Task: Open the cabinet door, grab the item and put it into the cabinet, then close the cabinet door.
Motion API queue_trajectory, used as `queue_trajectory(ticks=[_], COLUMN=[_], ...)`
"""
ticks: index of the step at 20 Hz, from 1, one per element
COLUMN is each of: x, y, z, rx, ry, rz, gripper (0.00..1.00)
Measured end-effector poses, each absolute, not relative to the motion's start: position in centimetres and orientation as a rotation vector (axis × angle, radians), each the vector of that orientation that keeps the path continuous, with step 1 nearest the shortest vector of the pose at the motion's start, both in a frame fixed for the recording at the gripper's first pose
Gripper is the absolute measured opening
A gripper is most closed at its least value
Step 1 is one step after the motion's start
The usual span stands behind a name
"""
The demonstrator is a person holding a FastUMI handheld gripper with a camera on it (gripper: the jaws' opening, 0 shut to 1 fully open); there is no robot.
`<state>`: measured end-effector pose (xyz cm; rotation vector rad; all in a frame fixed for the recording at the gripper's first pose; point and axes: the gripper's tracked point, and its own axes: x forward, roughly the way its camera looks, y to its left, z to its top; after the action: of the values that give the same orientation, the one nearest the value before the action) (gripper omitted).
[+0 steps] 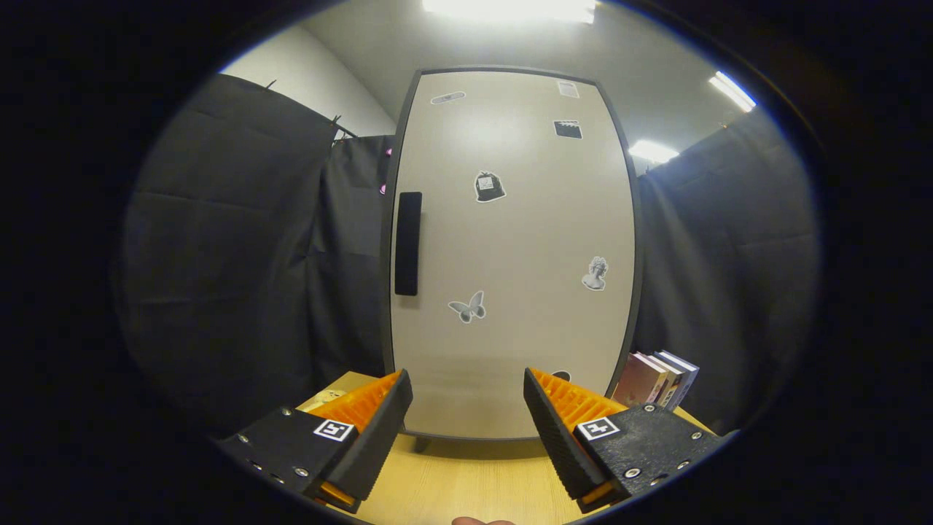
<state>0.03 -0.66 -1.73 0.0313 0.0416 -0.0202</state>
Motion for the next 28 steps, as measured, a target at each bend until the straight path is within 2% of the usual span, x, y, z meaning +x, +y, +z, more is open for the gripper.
queue_trajectory(ticks=[15, 28], x=[2.2, 11.5], y=[0.6, 6.2], z=[-0.3, 4.5], rx=[0.011, 0.000], ry=[0.047, 0.054], rz=[-0.013, 0.007], gripper=[0.95, 0.94])
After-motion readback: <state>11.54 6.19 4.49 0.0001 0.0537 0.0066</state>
